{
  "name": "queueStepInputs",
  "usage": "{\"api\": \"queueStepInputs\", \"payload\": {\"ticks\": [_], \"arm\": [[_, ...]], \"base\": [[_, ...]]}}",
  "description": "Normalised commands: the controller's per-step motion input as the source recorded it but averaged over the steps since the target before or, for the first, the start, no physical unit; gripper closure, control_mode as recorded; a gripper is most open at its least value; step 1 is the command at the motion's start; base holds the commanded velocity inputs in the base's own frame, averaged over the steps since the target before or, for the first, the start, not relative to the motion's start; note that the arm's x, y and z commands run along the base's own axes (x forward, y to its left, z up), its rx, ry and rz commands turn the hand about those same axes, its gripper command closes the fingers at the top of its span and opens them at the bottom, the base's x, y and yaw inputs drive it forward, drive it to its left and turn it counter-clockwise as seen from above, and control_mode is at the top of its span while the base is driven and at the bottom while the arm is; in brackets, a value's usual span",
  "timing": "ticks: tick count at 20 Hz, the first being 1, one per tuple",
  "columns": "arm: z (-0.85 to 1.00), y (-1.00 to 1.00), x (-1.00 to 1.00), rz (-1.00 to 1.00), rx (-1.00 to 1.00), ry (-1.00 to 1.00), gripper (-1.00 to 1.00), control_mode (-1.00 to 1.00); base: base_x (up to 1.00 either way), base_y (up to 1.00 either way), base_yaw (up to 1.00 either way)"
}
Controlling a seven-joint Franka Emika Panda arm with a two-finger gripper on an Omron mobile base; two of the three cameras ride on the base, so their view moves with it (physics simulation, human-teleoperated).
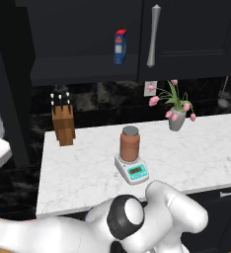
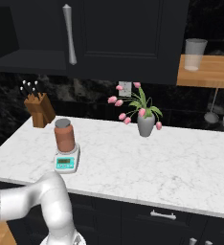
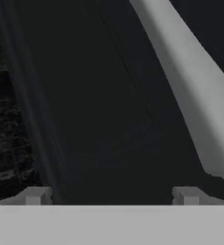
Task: Pick the honey bottle and place it on the digital scale for weighing, and close the cabinet.
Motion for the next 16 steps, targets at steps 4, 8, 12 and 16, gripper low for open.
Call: {"api": "queueStepInputs", "payload": {"ticks": [4, 8, 12, 16], "arm": [[0.75, -1.00, 0.00, 0.00, 0.18, 0.01, -1.00, -1.00], [0.58, -1.00, 0.06, 0.00, 0.32, 0.00, -1.00, -1.00], [0.02, -1.00, 0.86, 0.00, 0.41, 0.10, -1.00, -1.00], [-0.64, -1.00, 1.00, 0.00, 0.33, 0.17, -1.00, -1.00]], "base": [[0.00, 0.00, 0.00], [0.00, 0.00, 0.00], [0.00, 0.00, 0.00], [0.00, 0.00, 0.00]]}}
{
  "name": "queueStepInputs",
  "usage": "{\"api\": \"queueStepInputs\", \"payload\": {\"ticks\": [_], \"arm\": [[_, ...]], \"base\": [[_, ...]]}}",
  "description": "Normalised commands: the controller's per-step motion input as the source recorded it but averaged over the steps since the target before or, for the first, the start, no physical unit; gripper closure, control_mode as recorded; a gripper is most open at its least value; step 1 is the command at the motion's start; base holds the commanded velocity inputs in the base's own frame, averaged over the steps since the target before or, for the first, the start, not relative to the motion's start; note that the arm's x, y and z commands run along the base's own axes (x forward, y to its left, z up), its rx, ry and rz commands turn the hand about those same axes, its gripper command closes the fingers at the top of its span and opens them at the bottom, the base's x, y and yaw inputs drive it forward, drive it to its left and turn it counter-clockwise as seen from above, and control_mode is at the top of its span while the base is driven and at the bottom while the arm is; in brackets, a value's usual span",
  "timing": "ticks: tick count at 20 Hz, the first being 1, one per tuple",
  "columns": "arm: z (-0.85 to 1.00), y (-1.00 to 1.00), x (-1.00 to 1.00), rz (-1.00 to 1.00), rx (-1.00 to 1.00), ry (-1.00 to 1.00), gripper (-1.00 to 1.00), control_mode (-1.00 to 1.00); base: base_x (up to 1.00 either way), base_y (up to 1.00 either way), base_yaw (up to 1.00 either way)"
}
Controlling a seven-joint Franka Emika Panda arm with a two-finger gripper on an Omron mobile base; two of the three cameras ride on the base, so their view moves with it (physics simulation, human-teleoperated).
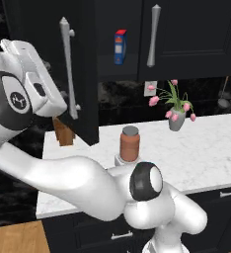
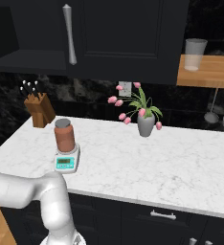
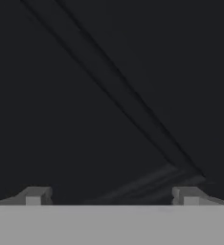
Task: Pick the honey bottle and place it on the digital scale for weighing, and close the cabinet.
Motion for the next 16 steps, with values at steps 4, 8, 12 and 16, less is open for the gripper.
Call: {"api": "queueStepInputs", "payload": {"ticks": [4, 8, 12, 16], "arm": [[-1.00, -0.99, 1.00, 0.00, 0.21, -0.10, -1.00, -1.00], [-1.00, -0.52, 1.00, -0.05, 0.00, -0.66, -1.00, -1.00], [-1.00, -0.42, 1.00, -0.02, -0.02, -0.80, -1.00, -1.00], [-0.93, -0.81, 1.00, 0.00, 0.03, -0.76, -1.00, -1.00]], "base": [[0.00, 0.00, 0.00], [0.00, 0.00, 0.00], [0.00, 0.00, 0.00], [0.00, 0.00, 0.00]]}}
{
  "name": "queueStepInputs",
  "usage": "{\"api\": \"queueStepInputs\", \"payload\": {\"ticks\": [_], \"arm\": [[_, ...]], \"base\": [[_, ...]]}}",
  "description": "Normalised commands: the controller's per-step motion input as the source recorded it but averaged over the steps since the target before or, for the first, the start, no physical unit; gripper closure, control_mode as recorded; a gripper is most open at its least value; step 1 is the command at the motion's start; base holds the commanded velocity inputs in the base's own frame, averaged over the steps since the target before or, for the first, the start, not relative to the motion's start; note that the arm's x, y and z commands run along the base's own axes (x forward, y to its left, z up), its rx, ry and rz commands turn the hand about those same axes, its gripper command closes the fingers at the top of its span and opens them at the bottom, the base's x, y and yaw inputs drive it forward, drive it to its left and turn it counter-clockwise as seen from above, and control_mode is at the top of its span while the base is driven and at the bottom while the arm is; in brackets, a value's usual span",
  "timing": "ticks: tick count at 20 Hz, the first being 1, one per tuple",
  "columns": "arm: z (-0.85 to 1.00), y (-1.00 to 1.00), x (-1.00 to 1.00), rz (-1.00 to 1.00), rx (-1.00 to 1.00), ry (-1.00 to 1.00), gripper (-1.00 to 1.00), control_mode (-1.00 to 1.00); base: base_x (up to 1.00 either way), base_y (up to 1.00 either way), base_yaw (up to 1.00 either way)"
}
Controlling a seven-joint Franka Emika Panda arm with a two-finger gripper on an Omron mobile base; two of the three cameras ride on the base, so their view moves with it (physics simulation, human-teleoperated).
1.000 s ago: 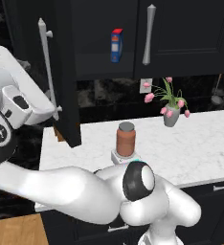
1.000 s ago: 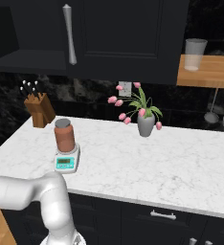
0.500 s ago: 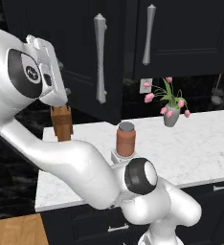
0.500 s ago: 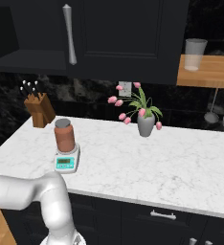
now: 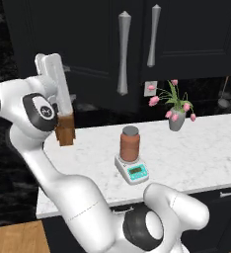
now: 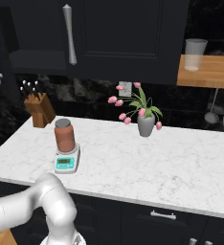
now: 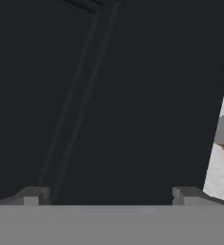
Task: Pick the honey bottle and place it on the digital scale for weighing, and close the cabinet.
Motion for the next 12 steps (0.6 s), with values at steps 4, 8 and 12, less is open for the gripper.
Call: {"api": "queueStepInputs", "payload": {"ticks": [4, 8, 12], "arm": [[-0.11, -1.00, 0.98, 0.00, 0.29, -0.18, -1.00, -1.00], [0.04, -0.99, 0.94, 0.00, 0.31, 0.01, -1.00, -1.00], [-0.17, -0.81, 1.00, 0.00, 0.24, 0.00, -1.00, -1.00]], "base": [[0.00, 0.00, 0.00], [0.00, 0.00, 0.00], [0.00, 0.00, 0.00]]}}
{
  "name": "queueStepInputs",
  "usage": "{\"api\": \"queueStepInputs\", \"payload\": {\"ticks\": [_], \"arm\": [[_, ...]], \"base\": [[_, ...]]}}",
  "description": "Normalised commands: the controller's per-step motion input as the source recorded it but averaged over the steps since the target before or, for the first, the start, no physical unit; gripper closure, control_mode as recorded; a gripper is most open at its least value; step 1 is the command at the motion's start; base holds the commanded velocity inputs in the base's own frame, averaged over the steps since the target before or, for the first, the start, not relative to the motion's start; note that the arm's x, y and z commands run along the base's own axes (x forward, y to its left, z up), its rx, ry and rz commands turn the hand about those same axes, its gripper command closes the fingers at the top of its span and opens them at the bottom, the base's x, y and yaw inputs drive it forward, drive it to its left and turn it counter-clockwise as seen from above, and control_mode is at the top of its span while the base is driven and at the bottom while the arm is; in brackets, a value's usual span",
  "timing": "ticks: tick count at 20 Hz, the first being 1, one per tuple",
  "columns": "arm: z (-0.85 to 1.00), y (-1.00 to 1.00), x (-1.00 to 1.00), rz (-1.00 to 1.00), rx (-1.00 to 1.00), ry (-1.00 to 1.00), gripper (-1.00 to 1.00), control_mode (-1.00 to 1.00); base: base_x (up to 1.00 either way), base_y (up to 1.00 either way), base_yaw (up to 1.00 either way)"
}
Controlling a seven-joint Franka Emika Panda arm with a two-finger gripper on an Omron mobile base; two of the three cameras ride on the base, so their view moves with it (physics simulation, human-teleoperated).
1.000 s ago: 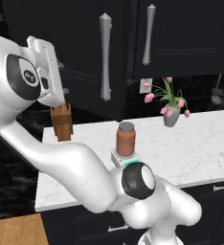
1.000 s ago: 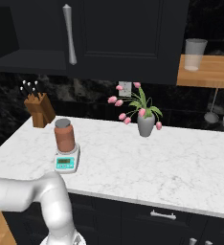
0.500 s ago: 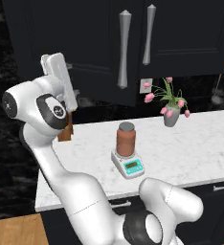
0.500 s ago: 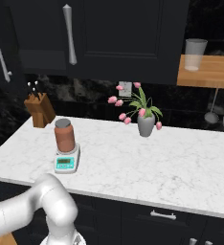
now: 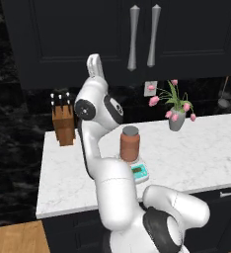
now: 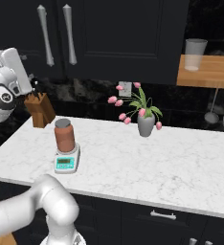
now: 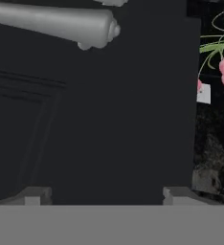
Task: Pick the honey bottle and place it on the digital scale for weighing, and close the cabinet.
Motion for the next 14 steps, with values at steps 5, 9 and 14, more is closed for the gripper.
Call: {"api": "queueStepInputs", "payload": {"ticks": [5, 9, 14], "arm": [[-0.03, -0.59, 1.00, 0.00, 0.20, 0.04, -1.00, -1.00], [-0.01, -0.55, 1.00, 0.00, 0.19, 0.08, -1.00, -1.00], [-0.02, -0.52, 0.56, 0.01, 0.19, 0.06, -1.00, -1.00]], "base": [[0.00, 0.00, 0.00], [0.00, 0.00, 0.00], [0.00, 0.00, 0.00]]}}
